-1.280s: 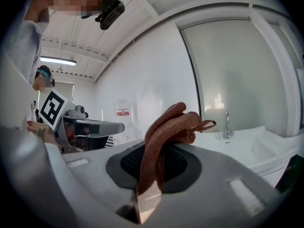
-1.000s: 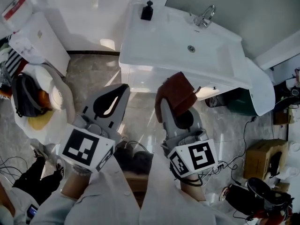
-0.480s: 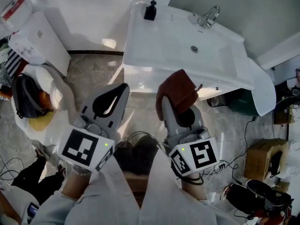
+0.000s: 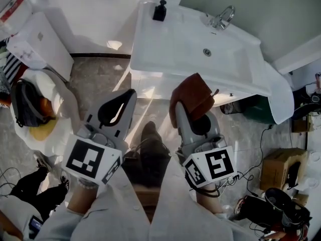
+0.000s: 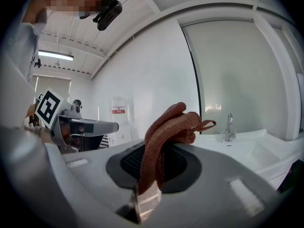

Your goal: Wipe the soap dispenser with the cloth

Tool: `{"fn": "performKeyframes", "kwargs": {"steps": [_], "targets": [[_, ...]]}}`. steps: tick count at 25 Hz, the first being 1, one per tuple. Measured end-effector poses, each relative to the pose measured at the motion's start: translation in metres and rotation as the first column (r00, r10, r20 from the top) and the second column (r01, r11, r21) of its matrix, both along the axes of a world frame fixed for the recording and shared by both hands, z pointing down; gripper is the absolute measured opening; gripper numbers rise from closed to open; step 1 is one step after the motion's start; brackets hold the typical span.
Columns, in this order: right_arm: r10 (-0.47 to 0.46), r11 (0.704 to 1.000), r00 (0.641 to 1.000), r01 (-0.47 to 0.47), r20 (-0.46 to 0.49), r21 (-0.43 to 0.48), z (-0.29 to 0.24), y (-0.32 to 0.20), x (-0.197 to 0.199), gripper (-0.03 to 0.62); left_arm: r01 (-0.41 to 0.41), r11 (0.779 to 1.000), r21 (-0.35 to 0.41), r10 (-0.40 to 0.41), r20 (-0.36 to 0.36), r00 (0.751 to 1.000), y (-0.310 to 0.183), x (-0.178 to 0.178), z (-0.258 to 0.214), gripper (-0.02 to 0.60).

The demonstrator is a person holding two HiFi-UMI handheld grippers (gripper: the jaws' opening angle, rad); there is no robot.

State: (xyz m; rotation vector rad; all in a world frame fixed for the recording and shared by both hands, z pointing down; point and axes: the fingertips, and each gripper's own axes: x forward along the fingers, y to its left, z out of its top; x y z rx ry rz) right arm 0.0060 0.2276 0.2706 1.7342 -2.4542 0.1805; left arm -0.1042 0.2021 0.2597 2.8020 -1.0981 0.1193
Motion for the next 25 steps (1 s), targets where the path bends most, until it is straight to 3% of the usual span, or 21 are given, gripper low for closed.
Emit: {"fn": "performKeyframes", "kwargs": {"steps": [14,25], "targets": [[-0.045,0.999,0.999,0.044,0.027,0.018,0.0,-0.072,0.02,0.057,0.048,0.999,0.012,-0.049,0.023,0.999,-0.064,0.017,-0.001,0.005],[-0.073,0.997,0.996,0.073,0.043,0.018,-0.001,-0.148,0.055,0.057,0.081,0.997,0.016,-0.081,0.032,0.996,-0.138,0.05,-0.006,0.005]]}}
